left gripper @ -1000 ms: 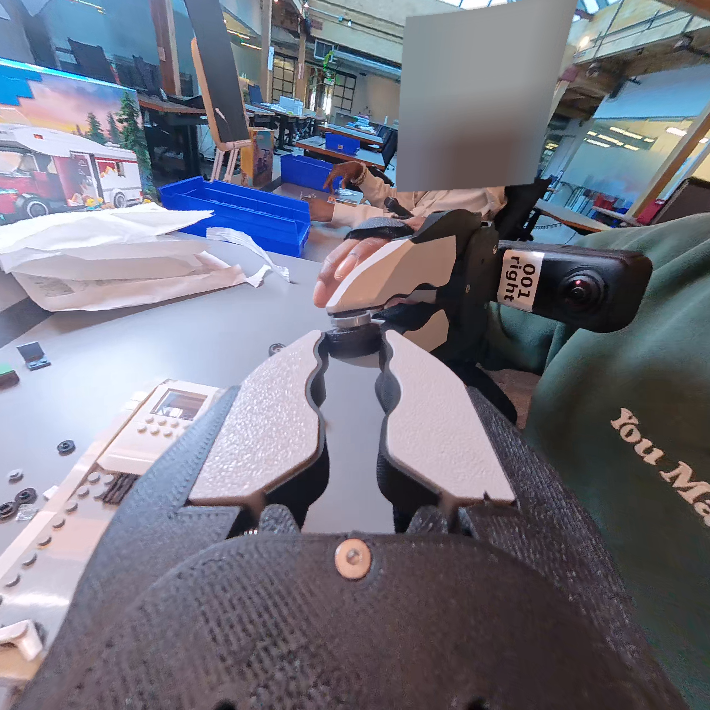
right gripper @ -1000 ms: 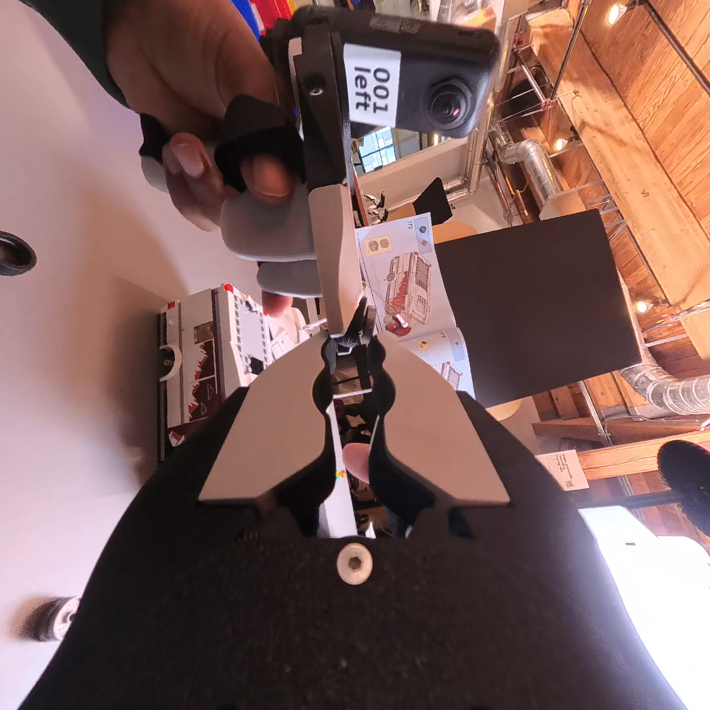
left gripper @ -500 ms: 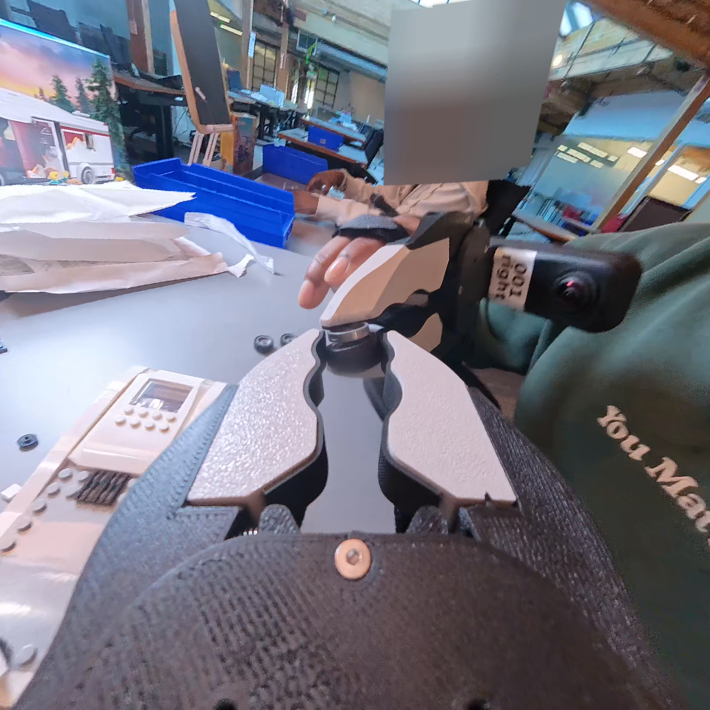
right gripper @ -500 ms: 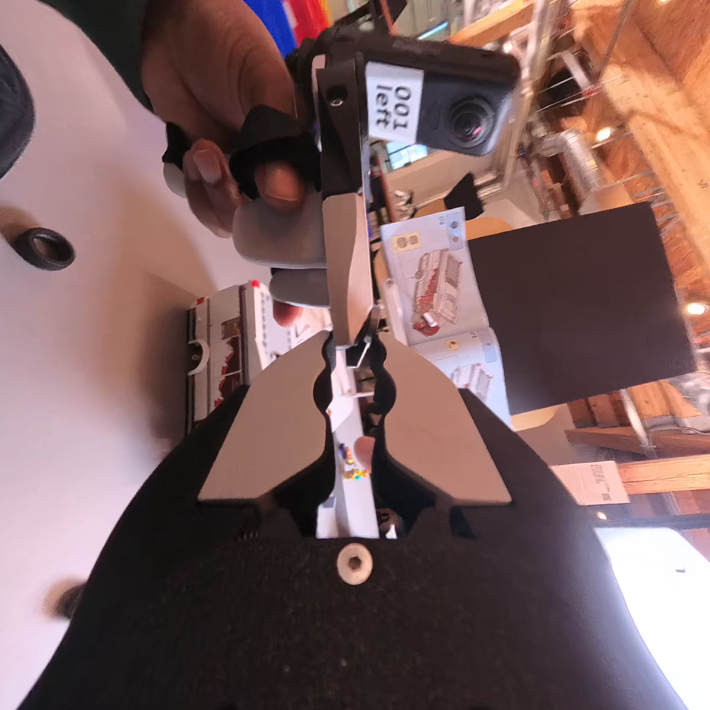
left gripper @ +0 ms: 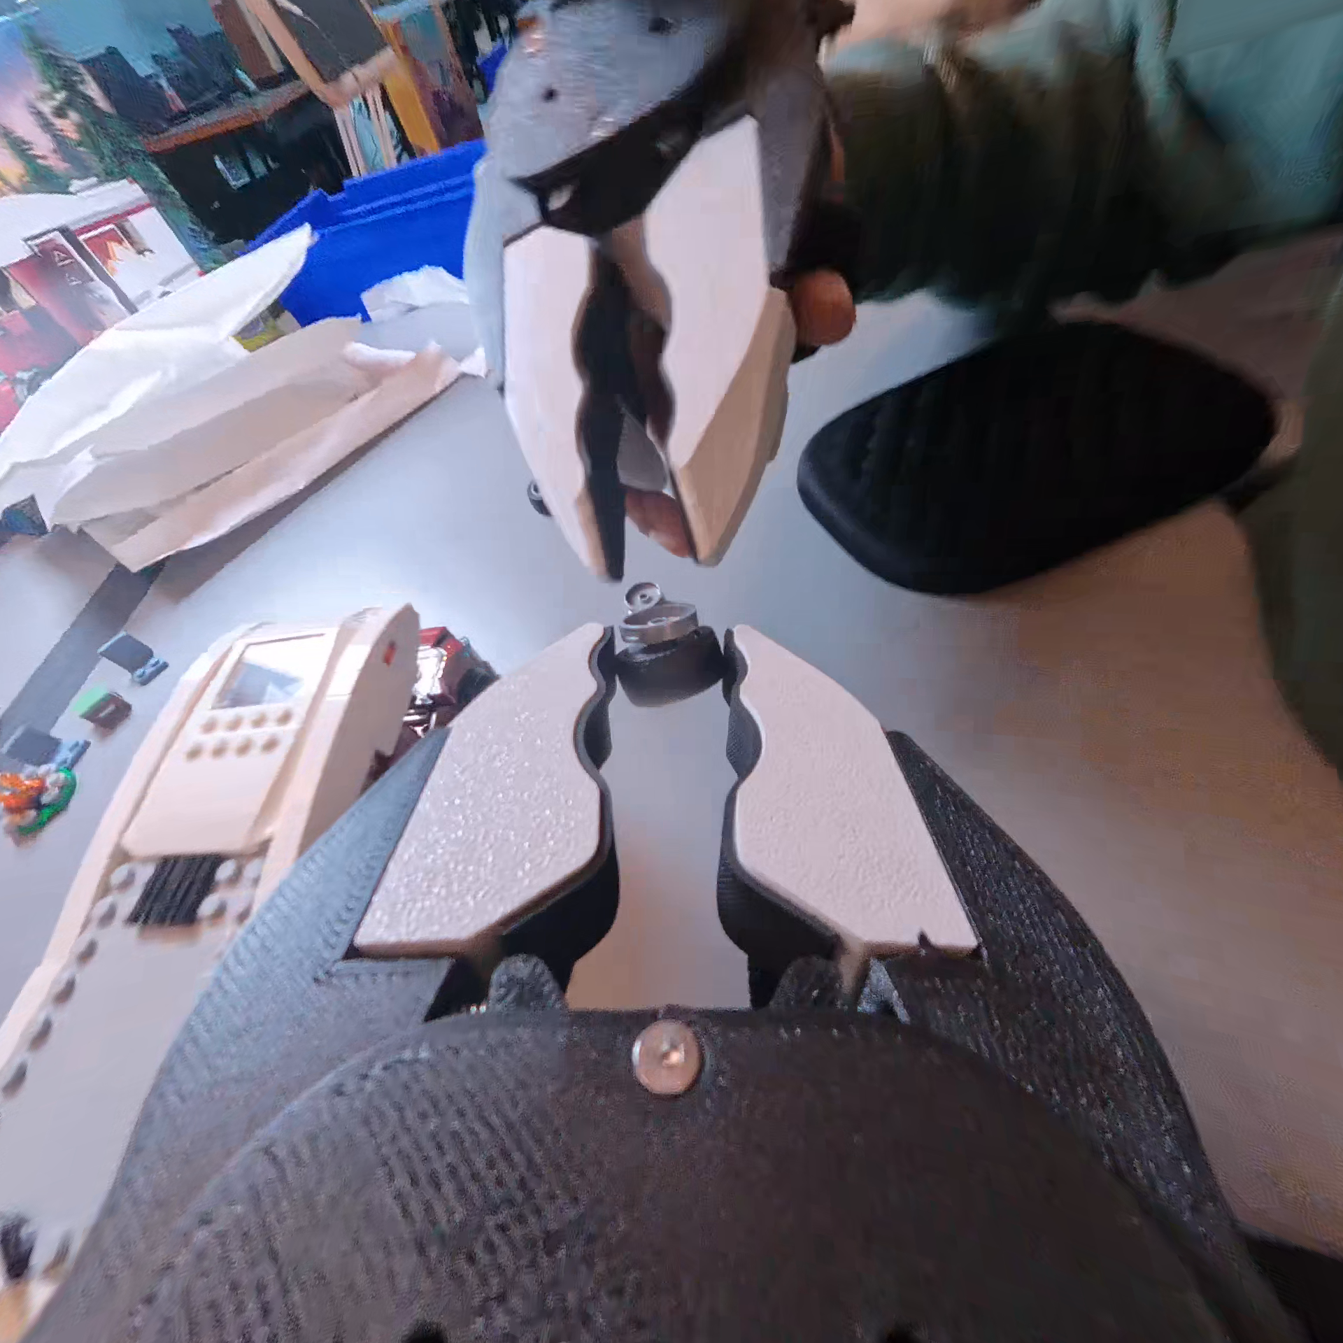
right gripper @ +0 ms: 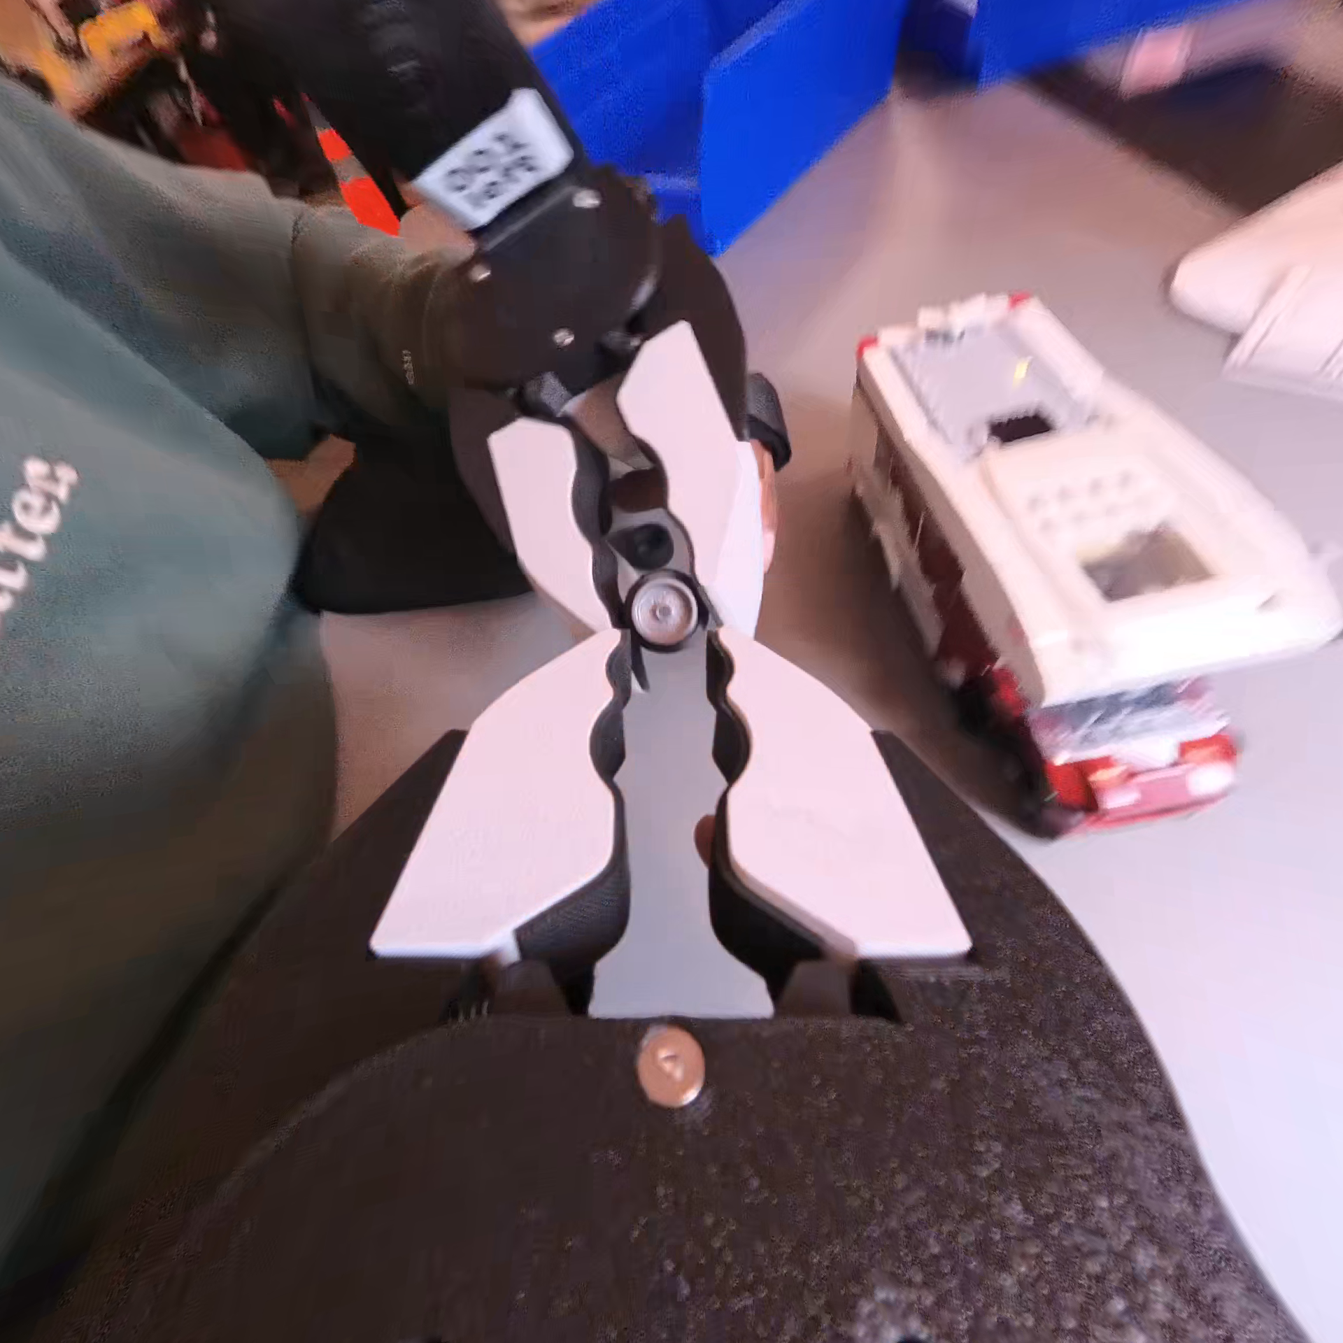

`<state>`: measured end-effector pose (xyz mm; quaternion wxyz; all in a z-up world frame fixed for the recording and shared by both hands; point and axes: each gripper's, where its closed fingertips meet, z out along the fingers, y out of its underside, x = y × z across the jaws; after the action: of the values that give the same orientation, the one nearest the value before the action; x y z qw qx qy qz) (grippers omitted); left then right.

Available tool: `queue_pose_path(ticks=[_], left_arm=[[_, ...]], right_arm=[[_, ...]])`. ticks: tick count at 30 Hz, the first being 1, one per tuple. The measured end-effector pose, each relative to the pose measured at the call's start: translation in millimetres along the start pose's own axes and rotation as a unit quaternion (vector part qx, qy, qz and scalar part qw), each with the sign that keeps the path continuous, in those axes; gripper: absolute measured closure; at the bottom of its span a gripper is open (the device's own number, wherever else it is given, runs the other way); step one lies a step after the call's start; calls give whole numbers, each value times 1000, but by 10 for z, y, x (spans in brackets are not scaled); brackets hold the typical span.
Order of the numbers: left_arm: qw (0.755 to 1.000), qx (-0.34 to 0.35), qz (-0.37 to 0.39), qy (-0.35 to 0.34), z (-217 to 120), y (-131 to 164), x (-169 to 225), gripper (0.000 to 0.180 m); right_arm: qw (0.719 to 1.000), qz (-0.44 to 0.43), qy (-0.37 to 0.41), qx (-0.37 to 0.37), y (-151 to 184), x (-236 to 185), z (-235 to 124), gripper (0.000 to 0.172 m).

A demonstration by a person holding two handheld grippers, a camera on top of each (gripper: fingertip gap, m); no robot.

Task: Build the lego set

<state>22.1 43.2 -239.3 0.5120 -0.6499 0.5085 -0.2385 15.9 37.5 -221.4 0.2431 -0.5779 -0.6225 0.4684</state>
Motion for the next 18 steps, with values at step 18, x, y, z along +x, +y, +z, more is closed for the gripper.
queue_pose_path(ticks=[18], left_arm=[[985,-171,32,1,166,652,159,150]], right_arm=[[972,-42,33,-228,594,161,225,169]])
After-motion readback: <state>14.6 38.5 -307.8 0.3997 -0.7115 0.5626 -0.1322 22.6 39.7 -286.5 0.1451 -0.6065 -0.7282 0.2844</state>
